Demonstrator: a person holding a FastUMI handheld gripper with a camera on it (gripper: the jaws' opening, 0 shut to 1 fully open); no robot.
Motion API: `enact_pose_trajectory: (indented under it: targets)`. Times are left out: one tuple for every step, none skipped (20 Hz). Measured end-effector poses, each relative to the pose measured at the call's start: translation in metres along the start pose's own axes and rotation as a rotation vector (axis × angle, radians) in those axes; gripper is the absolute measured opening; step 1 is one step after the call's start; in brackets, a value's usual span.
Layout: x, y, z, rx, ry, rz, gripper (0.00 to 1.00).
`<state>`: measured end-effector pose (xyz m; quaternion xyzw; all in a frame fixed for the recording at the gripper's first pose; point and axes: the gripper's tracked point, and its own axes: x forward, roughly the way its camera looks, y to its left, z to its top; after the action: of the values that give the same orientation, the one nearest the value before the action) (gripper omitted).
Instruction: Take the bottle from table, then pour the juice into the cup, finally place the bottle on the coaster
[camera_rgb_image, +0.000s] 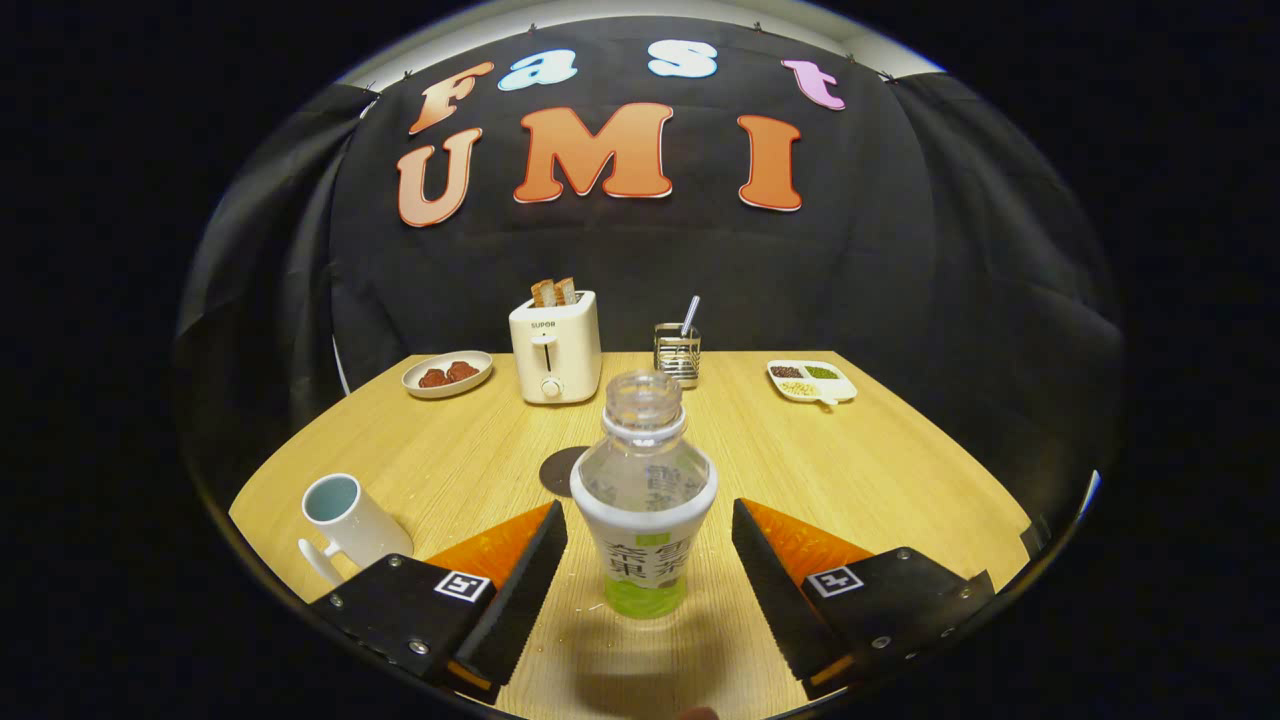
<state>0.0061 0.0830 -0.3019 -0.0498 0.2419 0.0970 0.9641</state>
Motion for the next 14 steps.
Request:
enact_pose_trajectory:
  targets:
    - [0.003,-0.001,-0.006,-0.003,0.014,-0.002,0.99]
    - [0.006,0.000,-0.010,-0.005,0.028,0.001,0.99]
    - [0.009,0.001,-0.015,-0.002,0.043,0.002,0.99]
    - [0.010,0.001,-0.019,0.001,0.057,0.004,0.98]
    - [0.012,0.002,-0.021,0.001,0.064,0.006,0.94]
    - [0.014,0.002,-0.023,-0.005,0.069,0.004,0.84]
    - [0.016,0.001,-0.024,-0.014,0.078,-0.002,0.78]
    - [0.013,0.003,-0.022,-0.012,0.078,-0.001,0.67]
    - [0.015,0.003,-0.024,-0.020,0.091,-0.001,0.65]
    - [0.015,0.004,-0.023,-0.029,0.098,-0.005,0.62]
    - [0.015,0.004,-0.022,-0.045,0.109,-0.010,0.60]
    - [0.013,0.006,-0.023,-0.065,0.121,-0.014,0.57]
    - [0.010,0.008,-0.020,-0.081,0.126,-0.020,0.56]
    - [0.007,0.010,-0.017,-0.094,0.126,-0.021,0.56]
